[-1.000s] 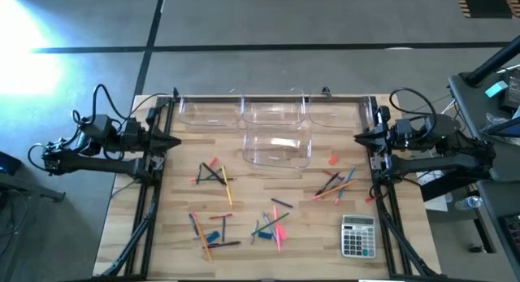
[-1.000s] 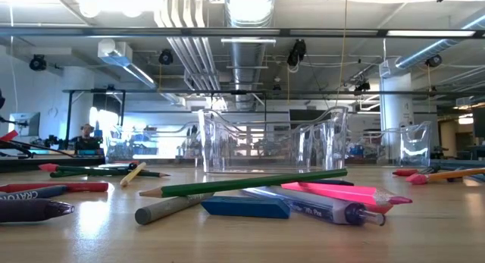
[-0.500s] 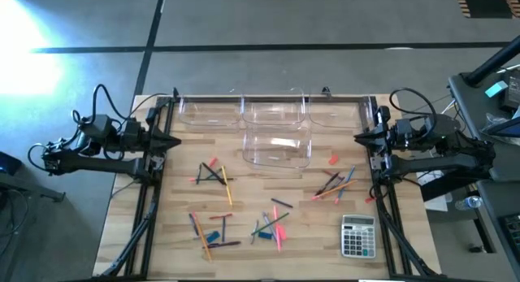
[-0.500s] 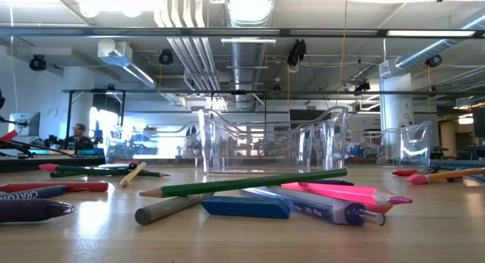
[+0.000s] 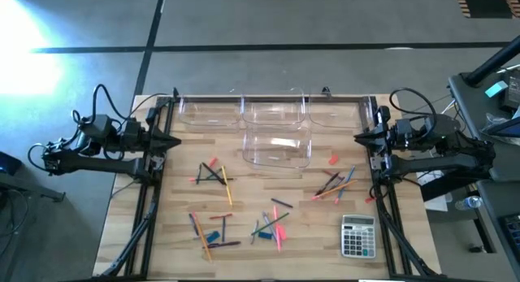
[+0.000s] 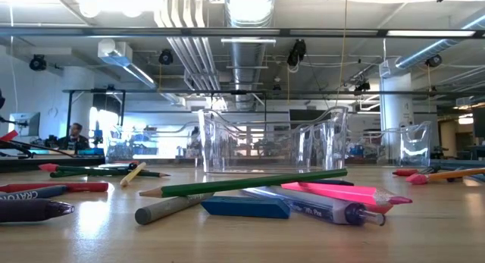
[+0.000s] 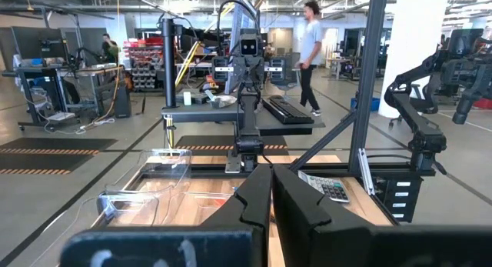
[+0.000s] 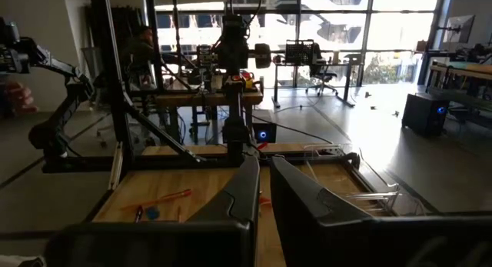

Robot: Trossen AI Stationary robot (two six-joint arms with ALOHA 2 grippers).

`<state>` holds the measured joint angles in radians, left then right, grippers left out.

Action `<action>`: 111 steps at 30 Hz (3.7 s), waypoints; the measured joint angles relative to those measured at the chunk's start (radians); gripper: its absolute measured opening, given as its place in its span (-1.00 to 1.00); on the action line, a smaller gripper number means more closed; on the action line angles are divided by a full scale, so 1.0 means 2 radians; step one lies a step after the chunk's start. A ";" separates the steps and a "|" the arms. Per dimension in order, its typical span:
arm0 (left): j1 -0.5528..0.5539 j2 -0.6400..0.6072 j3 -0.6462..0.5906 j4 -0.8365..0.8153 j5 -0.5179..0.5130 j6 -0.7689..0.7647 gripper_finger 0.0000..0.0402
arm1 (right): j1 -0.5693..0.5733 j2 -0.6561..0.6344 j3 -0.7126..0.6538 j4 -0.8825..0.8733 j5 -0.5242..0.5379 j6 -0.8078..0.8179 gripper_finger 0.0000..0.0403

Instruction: Sort crayons/erasers/pens/pencils in bins

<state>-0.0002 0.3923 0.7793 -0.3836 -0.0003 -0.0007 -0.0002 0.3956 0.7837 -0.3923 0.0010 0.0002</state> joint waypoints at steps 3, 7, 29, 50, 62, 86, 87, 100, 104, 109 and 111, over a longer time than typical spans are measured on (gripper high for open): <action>0.000 0.000 0.000 0.000 0.000 0.000 -1.00 | 0.000 0.000 0.000 0.000 0.000 0.000 -0.86; 0.000 0.000 0.000 0.000 0.000 0.000 -1.00 | 0.000 0.000 0.000 0.000 0.000 0.000 -0.86; 0.000 0.003 0.000 0.030 -0.003 0.005 -1.00 | 0.000 0.000 0.000 0.000 0.000 0.000 -0.86; 0.000 0.327 0.146 -0.246 -0.068 -0.088 -1.00 | 0.000 0.000 0.000 0.000 0.000 0.000 -0.86; -0.001 0.402 0.093 -0.257 -0.044 -0.091 -0.36 | 0.000 0.000 0.000 0.000 0.000 0.000 -0.86; -0.004 0.443 -0.068 -0.071 -0.048 -0.043 0.00 | 0.000 0.000 0.000 0.000 0.000 0.000 -0.86; -0.004 0.449 -0.068 -0.070 -0.048 -0.039 0.00 | 0.000 0.000 0.000 0.000 0.000 0.000 -0.86; -0.004 0.507 -0.064 -0.049 -0.042 -0.031 -0.01 | 0.000 0.000 0.000 0.000 0.000 0.000 -0.86; -0.004 0.510 -0.062 -0.047 -0.042 -0.032 -0.11 | 0.000 0.000 0.000 0.000 0.000 0.000 -0.86; -0.004 0.507 -0.062 -0.048 -0.039 -0.032 -0.29 | 0.000 0.000 0.000 0.000 0.000 0.000 -0.86; -0.004 0.506 -0.062 -0.048 -0.034 -0.032 -0.38 | 0.000 0.000 0.000 0.000 0.000 0.000 -0.86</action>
<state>-0.0086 1.4052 0.6554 -0.4789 -0.0682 -0.0655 -0.0002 0.3954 0.7837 -0.3921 0.0010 0.0002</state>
